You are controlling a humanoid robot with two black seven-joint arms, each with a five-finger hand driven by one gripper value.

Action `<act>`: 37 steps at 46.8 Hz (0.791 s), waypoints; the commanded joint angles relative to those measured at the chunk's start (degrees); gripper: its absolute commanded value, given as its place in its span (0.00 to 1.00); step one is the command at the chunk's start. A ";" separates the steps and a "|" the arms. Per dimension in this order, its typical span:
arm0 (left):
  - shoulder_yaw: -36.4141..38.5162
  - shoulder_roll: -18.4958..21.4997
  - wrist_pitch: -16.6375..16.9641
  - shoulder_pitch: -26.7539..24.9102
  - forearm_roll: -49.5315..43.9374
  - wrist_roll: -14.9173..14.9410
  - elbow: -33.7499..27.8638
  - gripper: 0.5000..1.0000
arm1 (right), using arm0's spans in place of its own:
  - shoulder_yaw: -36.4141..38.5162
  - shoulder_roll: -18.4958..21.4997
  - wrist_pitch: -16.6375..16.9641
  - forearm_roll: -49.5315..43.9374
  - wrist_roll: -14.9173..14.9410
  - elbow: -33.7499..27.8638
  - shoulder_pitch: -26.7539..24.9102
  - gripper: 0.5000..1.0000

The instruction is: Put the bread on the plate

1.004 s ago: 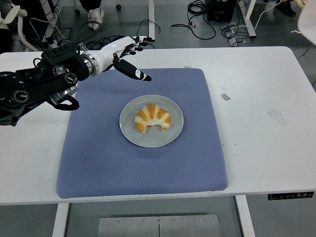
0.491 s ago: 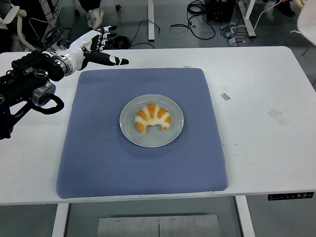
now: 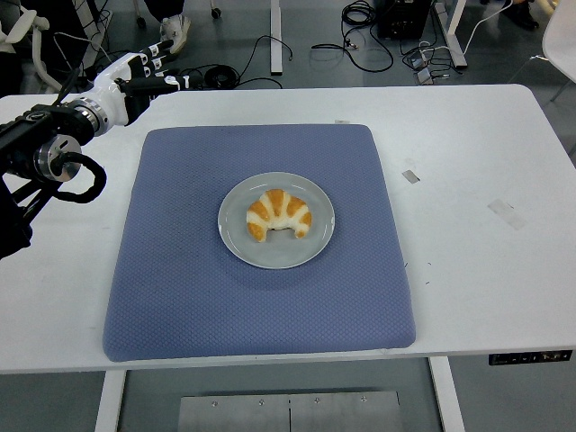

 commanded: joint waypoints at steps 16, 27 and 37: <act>-3.02 -1.91 -8.97 -1.63 -4.65 -1.37 12.69 0.97 | 0.00 0.00 0.00 0.00 -0.02 0.00 -0.01 1.00; -4.25 -3.75 -14.07 -2.86 -5.09 -1.63 18.49 0.97 | 0.00 0.00 0.00 0.00 -0.02 0.00 -0.01 1.00; -4.25 -3.93 -16.27 -4.18 -7.46 -1.54 19.99 0.97 | 0.00 0.00 0.00 0.00 -0.02 0.00 -0.01 1.00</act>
